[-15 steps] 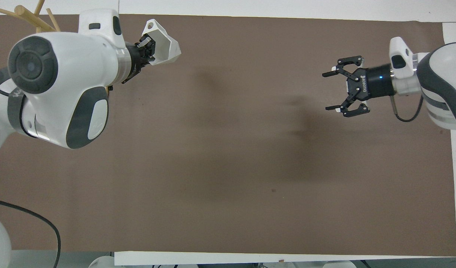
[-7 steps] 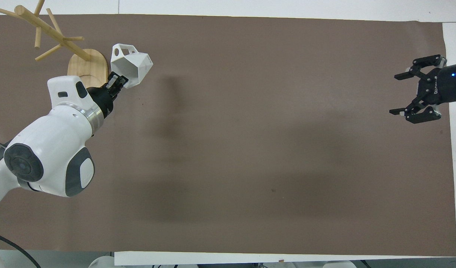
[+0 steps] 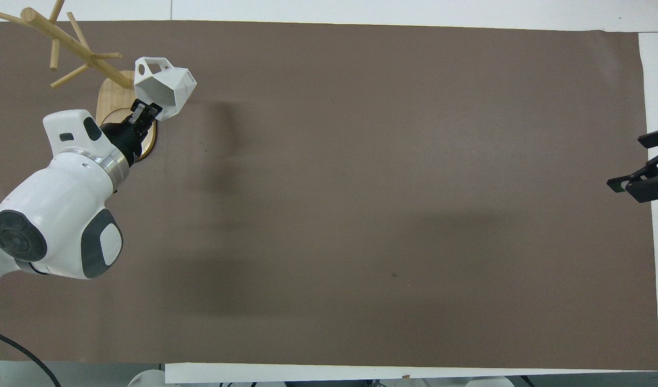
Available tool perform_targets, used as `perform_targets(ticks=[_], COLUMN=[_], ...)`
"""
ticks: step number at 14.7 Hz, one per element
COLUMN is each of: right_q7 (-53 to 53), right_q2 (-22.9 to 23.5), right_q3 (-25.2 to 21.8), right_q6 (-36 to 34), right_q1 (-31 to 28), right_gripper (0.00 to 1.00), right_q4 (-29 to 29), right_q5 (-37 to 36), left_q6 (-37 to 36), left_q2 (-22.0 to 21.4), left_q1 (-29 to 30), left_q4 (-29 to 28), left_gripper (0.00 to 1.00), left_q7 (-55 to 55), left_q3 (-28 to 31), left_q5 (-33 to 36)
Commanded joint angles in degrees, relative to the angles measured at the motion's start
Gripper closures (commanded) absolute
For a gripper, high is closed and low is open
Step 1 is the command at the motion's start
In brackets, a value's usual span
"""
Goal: Hang cup on rack
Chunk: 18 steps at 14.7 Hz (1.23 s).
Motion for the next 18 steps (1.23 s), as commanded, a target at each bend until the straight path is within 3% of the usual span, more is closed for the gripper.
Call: perform_targets(ticks=[1, 3, 5, 16, 17, 18], right_q7=[16.5, 29.9, 36.1, 37.6, 38.2, 38.4], right_q2=[1.2, 1.1, 0.8, 1.2, 1.4, 1.4], right_q3=[0.0, 0.0, 0.6, 0.9, 0.5, -0.3], right_q6=[-6.5, -7.3, -7.5, -7.0, -7.0, -7.1], right_q1=[1.2, 1.5, 1.6, 2.3, 3.4, 4.5], right_gripper=[0.01, 0.01, 0.01, 0.01, 0.01, 0.01], right_q4=[5.8, 6.3, 5.7, 5.7, 5.7, 5.7], right_q5=[-4.2, -4.8, -4.8, -7.0, -7.0, -7.0], left_q6=[1.5, 1.4, 1.3, 0.3, -0.9, -4.2], left_q2=[2.7, 3.4, 4.3, 7.1, 7.1, 7.3], left_q1=[2.4, 4.0, 5.3, 8.4, 8.8, 8.8], left_q4=[2.6, 3.0, 3.9, 6.0, 6.5, 8.3], left_gripper=[1.0, 1.0, 1.0, 1.0, 0.81, 0.43], left_q7=[0.6, 0.8, 0.8, 0.7, 0.4, 0.4], left_q3=[-0.6, -0.6, -0.7, -0.7, -0.6, -0.6], left_q5=[1.4, 3.3, 4.2, 4.7, 4.6, 4.5])
